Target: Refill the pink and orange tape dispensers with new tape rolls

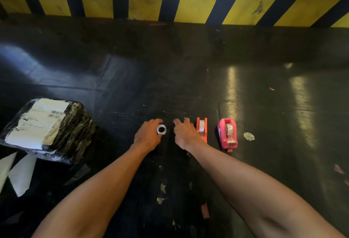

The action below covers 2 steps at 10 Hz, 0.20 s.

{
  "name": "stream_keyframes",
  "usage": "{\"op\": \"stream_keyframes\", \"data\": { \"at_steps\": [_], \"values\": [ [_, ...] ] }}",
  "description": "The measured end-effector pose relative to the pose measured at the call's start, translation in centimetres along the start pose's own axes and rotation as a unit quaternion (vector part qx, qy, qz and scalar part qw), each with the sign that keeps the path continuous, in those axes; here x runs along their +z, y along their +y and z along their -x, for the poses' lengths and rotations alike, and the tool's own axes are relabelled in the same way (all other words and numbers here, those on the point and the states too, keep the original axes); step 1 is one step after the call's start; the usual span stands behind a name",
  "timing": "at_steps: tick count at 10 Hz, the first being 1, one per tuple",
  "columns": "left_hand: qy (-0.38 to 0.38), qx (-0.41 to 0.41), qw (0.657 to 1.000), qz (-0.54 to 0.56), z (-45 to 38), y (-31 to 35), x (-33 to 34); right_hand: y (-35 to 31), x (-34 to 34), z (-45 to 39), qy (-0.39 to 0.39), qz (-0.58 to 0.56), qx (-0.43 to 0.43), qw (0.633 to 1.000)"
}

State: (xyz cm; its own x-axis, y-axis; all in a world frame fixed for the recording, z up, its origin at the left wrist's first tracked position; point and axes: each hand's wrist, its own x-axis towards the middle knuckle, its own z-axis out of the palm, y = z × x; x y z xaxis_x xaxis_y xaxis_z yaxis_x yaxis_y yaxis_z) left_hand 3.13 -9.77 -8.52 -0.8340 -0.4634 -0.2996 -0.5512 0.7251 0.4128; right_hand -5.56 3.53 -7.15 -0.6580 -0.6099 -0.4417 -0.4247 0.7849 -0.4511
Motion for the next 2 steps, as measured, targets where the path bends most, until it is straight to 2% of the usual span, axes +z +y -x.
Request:
{"op": "stream_keyframes", "data": {
  "at_steps": [1, 2],
  "values": [
    [-0.014, -0.038, 0.999, 0.033, 0.0, 0.6, -0.2, -0.2, -0.5, 0.4, -0.004, -0.034, 0.014, 0.999],
    [-0.007, -0.088, 0.992, 0.094, 1.1, 1.0, 0.1, 0.0, -0.4, 1.7, 0.023, -0.057, 0.005, 0.998]
  ]
}}
